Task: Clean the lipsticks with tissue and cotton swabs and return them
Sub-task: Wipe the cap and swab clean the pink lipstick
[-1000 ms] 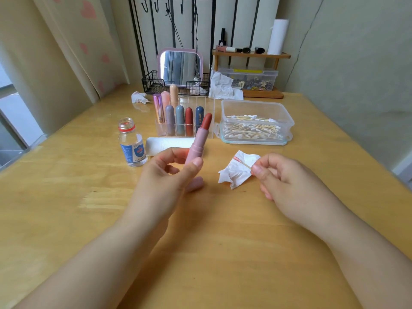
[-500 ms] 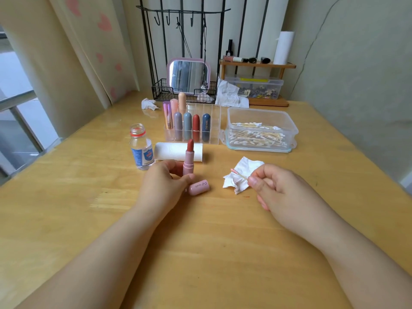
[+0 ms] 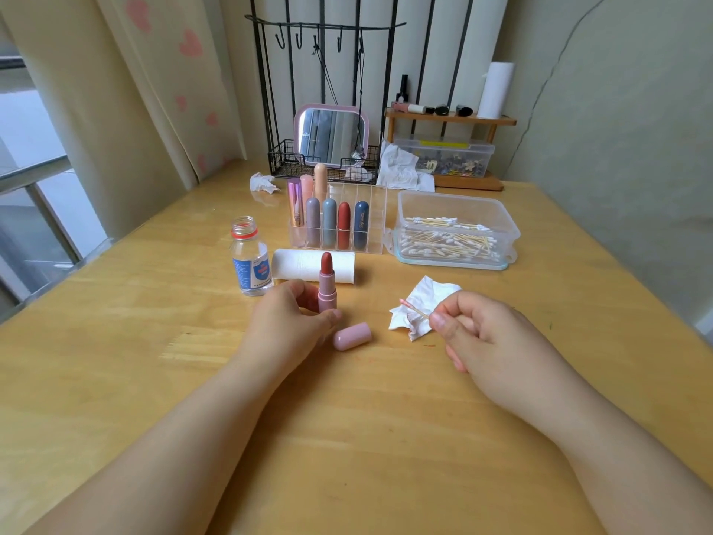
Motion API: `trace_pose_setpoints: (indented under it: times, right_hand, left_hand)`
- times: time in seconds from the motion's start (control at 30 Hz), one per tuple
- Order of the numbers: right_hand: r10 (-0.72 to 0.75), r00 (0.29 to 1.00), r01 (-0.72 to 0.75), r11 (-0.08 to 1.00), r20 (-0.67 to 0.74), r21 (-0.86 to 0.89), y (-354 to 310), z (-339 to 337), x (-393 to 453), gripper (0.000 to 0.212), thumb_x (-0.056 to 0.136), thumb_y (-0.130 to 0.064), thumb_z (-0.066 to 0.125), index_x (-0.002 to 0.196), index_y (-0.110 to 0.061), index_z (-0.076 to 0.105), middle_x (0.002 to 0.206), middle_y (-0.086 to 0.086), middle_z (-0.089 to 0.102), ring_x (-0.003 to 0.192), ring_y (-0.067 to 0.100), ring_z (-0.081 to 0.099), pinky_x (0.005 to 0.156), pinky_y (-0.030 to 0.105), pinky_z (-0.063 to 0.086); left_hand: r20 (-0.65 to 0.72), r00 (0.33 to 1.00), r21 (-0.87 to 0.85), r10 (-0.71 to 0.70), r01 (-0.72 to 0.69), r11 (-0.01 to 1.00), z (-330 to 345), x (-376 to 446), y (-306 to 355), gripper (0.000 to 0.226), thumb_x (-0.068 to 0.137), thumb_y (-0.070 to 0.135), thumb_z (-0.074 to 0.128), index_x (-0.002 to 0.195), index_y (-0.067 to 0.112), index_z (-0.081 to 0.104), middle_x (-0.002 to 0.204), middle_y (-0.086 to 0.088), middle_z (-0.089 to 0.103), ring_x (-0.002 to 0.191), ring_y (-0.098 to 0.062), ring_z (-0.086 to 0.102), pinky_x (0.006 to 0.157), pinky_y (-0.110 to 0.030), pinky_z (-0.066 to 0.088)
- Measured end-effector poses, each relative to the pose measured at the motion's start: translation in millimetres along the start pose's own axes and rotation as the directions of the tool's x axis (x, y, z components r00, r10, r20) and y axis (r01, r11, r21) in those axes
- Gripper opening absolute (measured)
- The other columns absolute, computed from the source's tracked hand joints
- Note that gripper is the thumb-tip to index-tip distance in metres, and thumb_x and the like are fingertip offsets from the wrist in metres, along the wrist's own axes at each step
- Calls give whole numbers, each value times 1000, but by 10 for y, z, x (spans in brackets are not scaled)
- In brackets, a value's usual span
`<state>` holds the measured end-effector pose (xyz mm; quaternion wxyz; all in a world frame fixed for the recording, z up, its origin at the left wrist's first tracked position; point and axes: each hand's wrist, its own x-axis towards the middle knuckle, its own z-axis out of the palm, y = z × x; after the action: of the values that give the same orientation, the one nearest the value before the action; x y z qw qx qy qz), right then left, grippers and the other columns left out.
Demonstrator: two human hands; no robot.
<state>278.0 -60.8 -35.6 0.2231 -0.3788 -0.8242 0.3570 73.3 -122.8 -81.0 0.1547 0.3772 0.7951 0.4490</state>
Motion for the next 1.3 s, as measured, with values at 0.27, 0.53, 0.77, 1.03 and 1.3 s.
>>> trace_pose_setpoints:
  times: [0.27, 0.53, 0.77, 1.03, 1.3]
  right_hand:
    - [4, 1000, -4, 1000, 2, 14, 2, -3, 1, 25, 96, -27, 49, 72, -26, 54, 51, -3, 46, 39, 6, 31, 39, 16, 28]
    - [9, 1000, -9, 1000, -4, 11, 17, -15, 7, 22, 97, -26, 49, 75, -24, 54, 49, -6, 46, 38, 4, 34, 39, 14, 28]
    - [4, 1000, -4, 1000, -4, -9, 67, -14, 37, 23, 96, -26, 49, 73, -26, 54, 48, -7, 48, 38, 5, 34, 40, 14, 29]
    - [-32, 997, 32, 999, 68, 1, 73, -6, 27, 12, 95, -26, 53, 85, -26, 61, 58, -7, 63, 44, 0, 44, 45, 10, 32]
    - [-72, 997, 72, 997, -9, -30, 109, -72, 51, 16, 90, -22, 60, 79, -32, 65, 67, -11, 67, 68, -6, 58, 65, 12, 41]
  left_hand:
    - [11, 999, -15, -45, 45, 999, -11, -28, 46, 22, 79, 18, 68, 100, 20, 61, 85, 11, 62, 71, -5, 56, 57, -22, 38]
    - [-118, 991, 201, 60, -35, 979, -230, -318, 343, 11, 78, 25, 56, 80, 17, 49, 69, 4, 52, 64, -13, 49, 53, -31, 35]
    - [166, 945, 646, 282, -320, 693, -26, -447, 375, 30, 94, 49, 41, 111, 28, 54, 123, 13, 50, 105, -13, 53, 70, -27, 45]
    - [278, 920, 495, 275, -383, 780, 76, -313, 200, 8, 92, 29, 53, 97, 24, 49, 107, 8, 52, 102, -17, 53, 81, -33, 47]
    - [249, 916, -29, 313, -316, 948, -6, -341, 272, 10, 90, 21, 62, 92, 30, 59, 94, 11, 66, 88, -7, 62, 81, -20, 47]
